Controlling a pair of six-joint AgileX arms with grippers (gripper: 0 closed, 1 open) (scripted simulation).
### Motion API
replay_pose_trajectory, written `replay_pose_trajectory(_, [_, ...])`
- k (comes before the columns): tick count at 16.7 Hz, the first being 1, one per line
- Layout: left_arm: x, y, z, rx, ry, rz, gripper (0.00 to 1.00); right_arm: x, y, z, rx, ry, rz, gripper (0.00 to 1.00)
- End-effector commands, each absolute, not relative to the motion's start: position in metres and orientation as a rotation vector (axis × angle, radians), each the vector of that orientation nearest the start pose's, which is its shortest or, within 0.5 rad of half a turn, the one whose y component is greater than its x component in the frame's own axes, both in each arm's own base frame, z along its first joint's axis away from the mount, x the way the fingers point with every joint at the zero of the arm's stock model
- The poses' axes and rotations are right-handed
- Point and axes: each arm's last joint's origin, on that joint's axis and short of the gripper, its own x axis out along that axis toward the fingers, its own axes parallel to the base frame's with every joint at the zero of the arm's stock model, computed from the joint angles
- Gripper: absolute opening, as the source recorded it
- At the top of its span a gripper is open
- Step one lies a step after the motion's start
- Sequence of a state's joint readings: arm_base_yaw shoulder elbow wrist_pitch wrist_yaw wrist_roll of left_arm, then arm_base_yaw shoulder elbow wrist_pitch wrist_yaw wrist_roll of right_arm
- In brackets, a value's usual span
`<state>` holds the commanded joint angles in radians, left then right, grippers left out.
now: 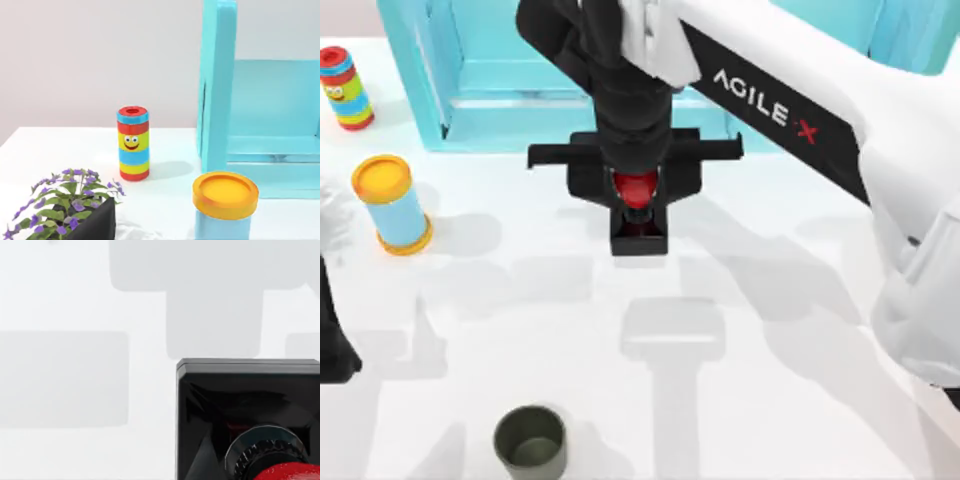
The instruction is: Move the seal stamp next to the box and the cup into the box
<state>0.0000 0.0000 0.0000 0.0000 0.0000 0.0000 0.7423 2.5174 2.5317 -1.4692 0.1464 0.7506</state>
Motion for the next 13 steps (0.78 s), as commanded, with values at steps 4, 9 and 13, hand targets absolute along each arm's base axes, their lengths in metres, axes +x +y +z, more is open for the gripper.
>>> replay_pose_trajectory(4, [0.106,-0.001,0.160,0.000,0.000,0.000,1.00,0.355,0.313,0.230,-0.021,1.400,-0.026,0.00])
replay_pose_trajectory(9, [0.106,-0.001,0.160,0.000,0.000,0.000,1.00,0.343,0.289,0.247,0.003,1.374,-0.008,0.00])
replay_pose_trajectory(13, [0.106,-0.001,0.160,0.000,0.000,0.000,1.00,0.342,0.287,0.248,0.005,1.371,-0.006,0.00])
